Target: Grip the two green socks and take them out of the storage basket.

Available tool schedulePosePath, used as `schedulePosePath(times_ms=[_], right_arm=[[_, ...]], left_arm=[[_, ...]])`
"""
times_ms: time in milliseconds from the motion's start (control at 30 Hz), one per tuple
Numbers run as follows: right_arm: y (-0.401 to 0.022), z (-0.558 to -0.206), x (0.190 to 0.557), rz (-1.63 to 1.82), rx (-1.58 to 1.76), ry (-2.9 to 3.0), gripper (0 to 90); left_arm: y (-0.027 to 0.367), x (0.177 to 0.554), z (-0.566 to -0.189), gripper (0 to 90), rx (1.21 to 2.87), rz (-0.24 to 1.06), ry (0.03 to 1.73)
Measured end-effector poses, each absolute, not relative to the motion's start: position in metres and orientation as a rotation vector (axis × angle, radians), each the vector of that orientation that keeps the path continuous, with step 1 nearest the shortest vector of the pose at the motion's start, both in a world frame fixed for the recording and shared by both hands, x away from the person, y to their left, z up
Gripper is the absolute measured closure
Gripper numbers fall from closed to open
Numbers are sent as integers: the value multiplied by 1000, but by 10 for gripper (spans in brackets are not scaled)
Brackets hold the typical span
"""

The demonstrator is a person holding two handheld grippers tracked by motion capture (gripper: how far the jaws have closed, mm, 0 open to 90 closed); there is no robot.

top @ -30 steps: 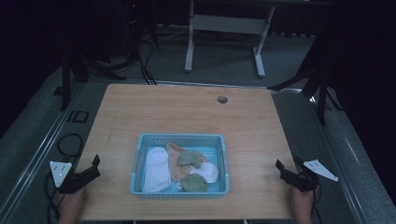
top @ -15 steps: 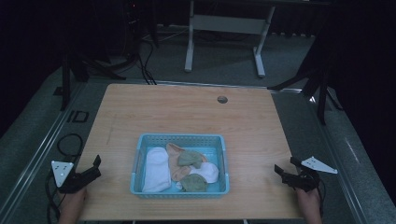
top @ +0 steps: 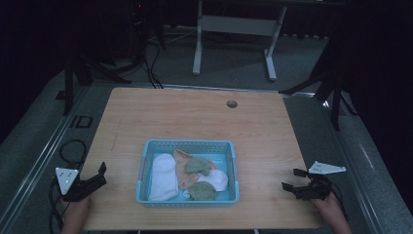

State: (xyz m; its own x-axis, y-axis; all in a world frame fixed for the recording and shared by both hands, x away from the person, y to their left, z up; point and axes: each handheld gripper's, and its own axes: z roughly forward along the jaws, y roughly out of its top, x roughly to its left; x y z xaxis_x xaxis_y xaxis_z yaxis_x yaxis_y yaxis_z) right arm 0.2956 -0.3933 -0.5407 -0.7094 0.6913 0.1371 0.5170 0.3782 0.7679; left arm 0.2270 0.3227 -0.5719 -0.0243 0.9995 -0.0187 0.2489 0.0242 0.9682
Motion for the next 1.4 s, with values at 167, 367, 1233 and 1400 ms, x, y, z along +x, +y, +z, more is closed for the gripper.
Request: schedulePosePath(times_ms=[167,367,1233,1400], right_arm=[[-374,-537,297,1225,1002,2535,122],[-355,-530,296,1183,886,2628,135],[-285,-463,306,1283,626,2699,135],[-269,-455,307,1268,534,2740,138]], left_arm=[[323,227,-572,7,1366,1076,1419],[322,228,-572,7,1378,1075,1412],[322,228,-572,7,1387,1074,1407],[322,228,-572,7,1390,1071,1405]])
